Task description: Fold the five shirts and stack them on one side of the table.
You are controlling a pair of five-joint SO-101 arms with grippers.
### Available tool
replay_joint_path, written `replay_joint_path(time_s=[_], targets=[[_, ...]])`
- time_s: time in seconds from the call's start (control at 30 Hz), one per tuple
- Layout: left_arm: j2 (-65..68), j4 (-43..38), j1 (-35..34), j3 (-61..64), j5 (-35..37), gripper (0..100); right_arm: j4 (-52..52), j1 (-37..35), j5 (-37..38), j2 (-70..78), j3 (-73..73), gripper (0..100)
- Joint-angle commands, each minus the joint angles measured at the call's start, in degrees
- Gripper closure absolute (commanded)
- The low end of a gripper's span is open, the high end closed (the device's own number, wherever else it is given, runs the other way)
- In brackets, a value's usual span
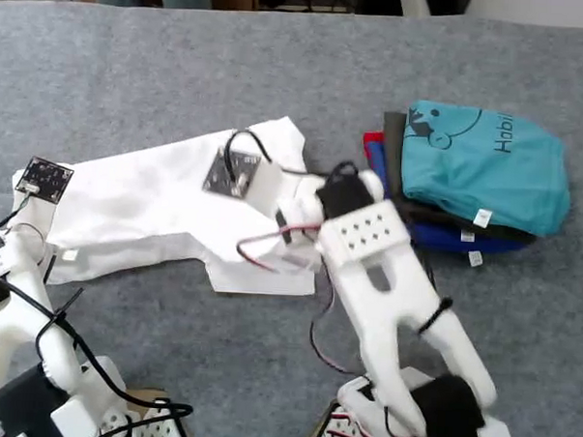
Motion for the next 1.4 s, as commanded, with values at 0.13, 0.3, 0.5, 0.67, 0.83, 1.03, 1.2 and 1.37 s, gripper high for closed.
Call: replay_joint_path(time_s=[0.13,0.3,0.5,0.67,0.83,1.03,1.2,1.37], targets=[[-1.8,-1.1,1.2,-0.9,-1.6,97,-8.6,-1.1,-4.0,-4.4,11.2,98.5],[-1.8,-0.8,-0.2,-0.2,-5.5,97,-11.9,-1.0,-4.0,-4.4,14.5,98.5],[-2.5,2.3,-3.5,-0.6,-7.5,97,-12.4,-1.0,-4.0,-4.2,15.3,98.5],[-1.9,12.0,-2.0,-4.8,-7.3,97,-12.4,-0.9,-3.9,-4.2,15.3,98.5],[-2.0,12.2,-2.5,-6.5,-4.4,97,-11.9,-1.1,-4.0,-4.9,14.3,98.5],[-1.8,10.8,-2.6,-6.8,-3.7,97,-12.2,-2.3,-3.7,-8.0,15.7,98.5],[-1.8,6.9,-5.3,-7.1,-3.6,97,-12.4,-0.6,-3.8,-8.4,18.3,98.5],[-1.8,7.2,-5.2,-6.5,-3.6,97,-12.4,3.6,-5.6,-8.5,16.1,98.5]])
